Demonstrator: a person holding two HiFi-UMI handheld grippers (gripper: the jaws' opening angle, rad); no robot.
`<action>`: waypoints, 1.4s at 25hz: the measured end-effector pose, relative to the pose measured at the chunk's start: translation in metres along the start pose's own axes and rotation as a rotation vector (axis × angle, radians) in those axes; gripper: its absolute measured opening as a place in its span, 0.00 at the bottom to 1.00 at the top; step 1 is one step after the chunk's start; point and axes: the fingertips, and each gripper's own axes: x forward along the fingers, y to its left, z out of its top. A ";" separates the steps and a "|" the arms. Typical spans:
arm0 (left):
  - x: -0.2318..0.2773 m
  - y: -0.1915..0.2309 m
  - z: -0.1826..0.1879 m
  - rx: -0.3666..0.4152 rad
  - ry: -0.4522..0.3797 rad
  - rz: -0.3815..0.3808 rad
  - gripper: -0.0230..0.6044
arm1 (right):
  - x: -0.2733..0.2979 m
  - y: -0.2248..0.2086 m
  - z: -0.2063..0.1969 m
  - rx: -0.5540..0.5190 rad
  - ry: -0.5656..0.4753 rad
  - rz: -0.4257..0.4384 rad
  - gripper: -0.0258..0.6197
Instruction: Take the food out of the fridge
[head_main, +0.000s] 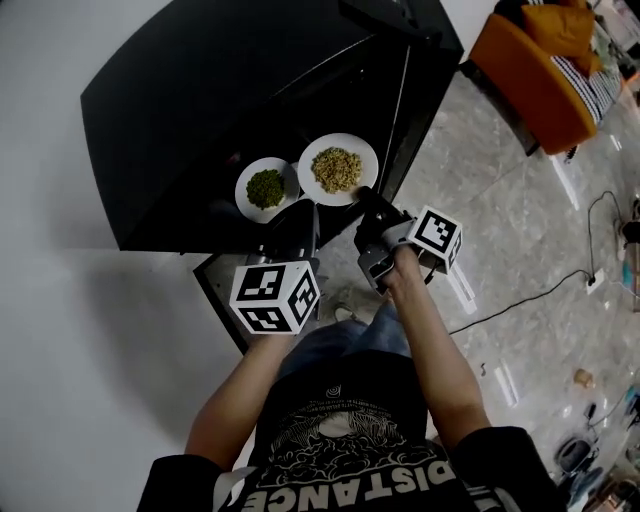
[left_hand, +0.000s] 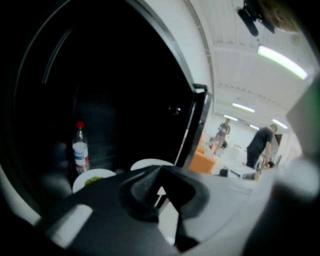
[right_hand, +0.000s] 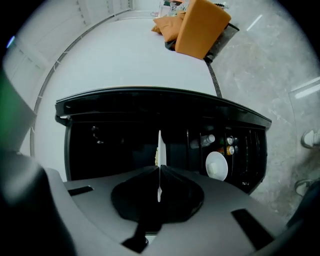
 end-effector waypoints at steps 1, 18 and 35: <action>0.002 0.004 0.001 -0.001 -0.007 -0.004 0.04 | -0.003 0.003 0.000 -0.005 -0.005 0.003 0.05; -0.062 -0.036 0.083 0.041 -0.122 0.027 0.04 | -0.148 0.187 -0.014 -0.053 0.008 0.146 0.05; -0.054 -0.005 0.139 -0.005 -0.176 0.101 0.04 | -0.036 0.306 0.003 -0.073 0.170 0.244 0.05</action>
